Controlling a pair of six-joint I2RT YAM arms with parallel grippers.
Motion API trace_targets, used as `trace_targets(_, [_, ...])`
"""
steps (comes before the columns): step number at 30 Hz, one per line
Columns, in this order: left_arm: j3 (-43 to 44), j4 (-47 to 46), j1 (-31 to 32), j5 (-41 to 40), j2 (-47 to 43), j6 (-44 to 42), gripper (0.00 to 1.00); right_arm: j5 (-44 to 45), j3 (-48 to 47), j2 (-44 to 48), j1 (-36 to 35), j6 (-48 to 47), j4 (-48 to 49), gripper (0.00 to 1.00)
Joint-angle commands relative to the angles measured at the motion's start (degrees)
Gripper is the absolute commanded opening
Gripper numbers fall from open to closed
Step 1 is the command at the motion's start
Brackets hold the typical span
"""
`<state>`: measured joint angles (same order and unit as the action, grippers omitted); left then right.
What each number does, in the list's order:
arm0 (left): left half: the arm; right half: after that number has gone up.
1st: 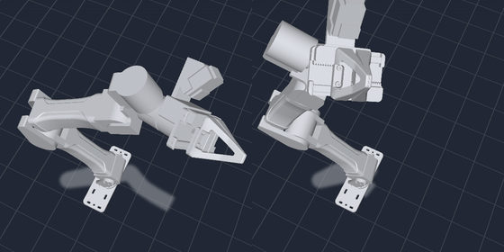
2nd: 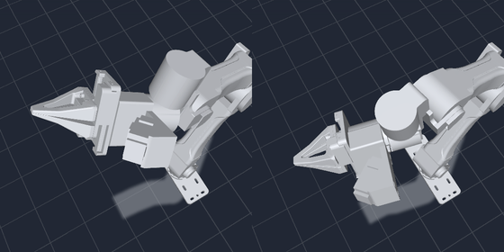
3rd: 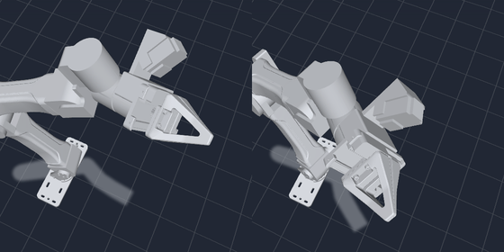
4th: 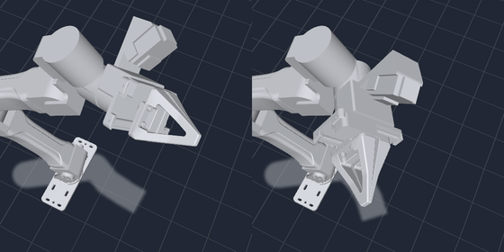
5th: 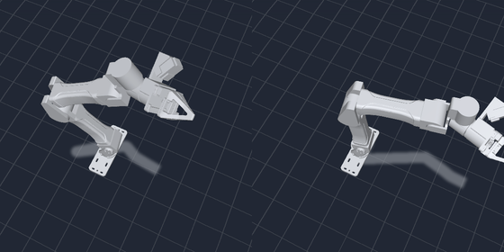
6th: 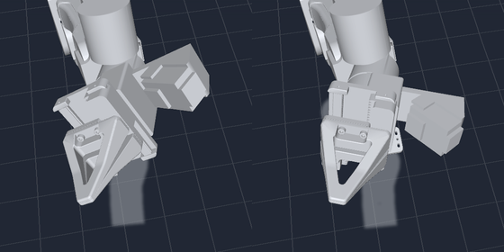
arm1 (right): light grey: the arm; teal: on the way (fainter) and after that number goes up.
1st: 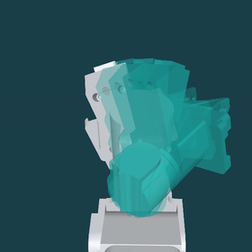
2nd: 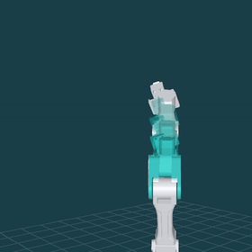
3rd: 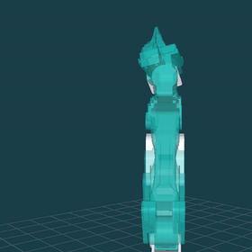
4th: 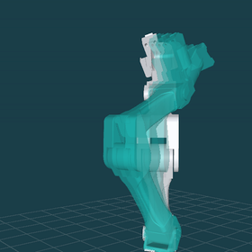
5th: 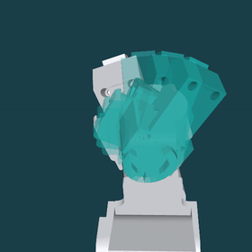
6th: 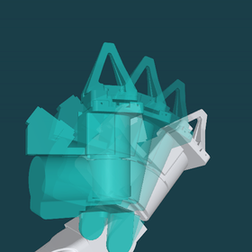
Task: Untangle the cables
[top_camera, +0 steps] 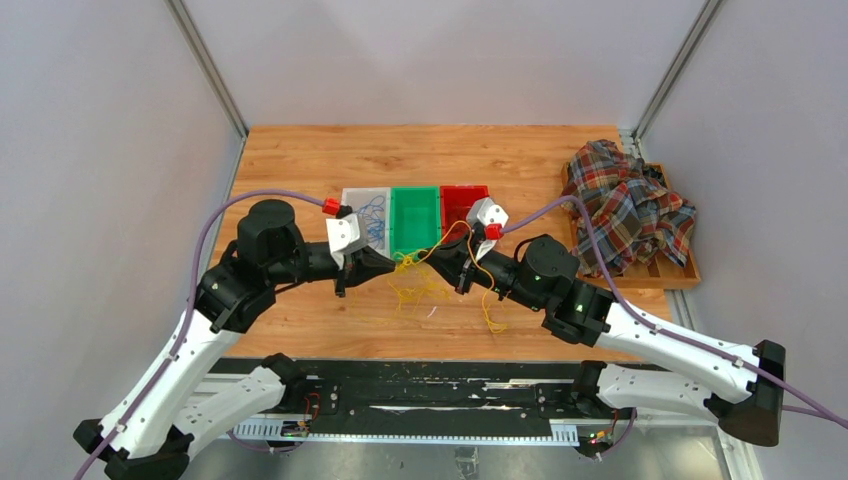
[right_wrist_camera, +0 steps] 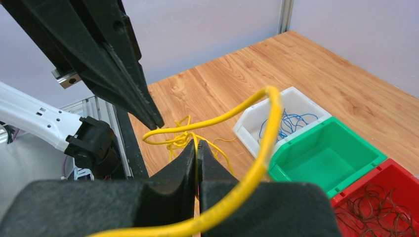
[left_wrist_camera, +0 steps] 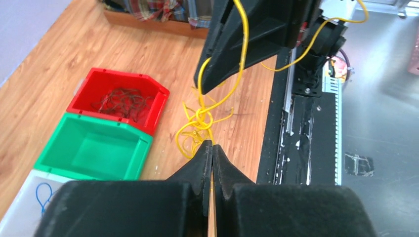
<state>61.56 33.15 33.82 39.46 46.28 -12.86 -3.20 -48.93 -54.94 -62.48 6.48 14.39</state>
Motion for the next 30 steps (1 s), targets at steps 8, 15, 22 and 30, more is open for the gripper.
trace_targets(8, [1.0, -2.4, -0.4, -5.4, -0.9, -1.2, 0.01, -1.0, -2.4, 0.6, 1.3, -1.4, -2.4, 0.01])
trace_targets(15, [2.3, -3.0, -0.4, -19.1, -0.9, -11.2, 0.01, 1.0, -1.6, 2.3, 1.3, -2.1, -6.0, 0.0])
trace_targets(22, [2.9, 0.4, -0.4, -9.3, -1.0, -8.9, 0.11, 0.4, -2.1, 2.0, 1.3, -2.1, -6.4, 0.01])
trace_targets(30, [1.5, 2.3, -0.4, 6.4, 2.6, 1.7, 0.57, -2.0, -2.8, 1.2, 1.3, -2.3, -5.3, 0.01])
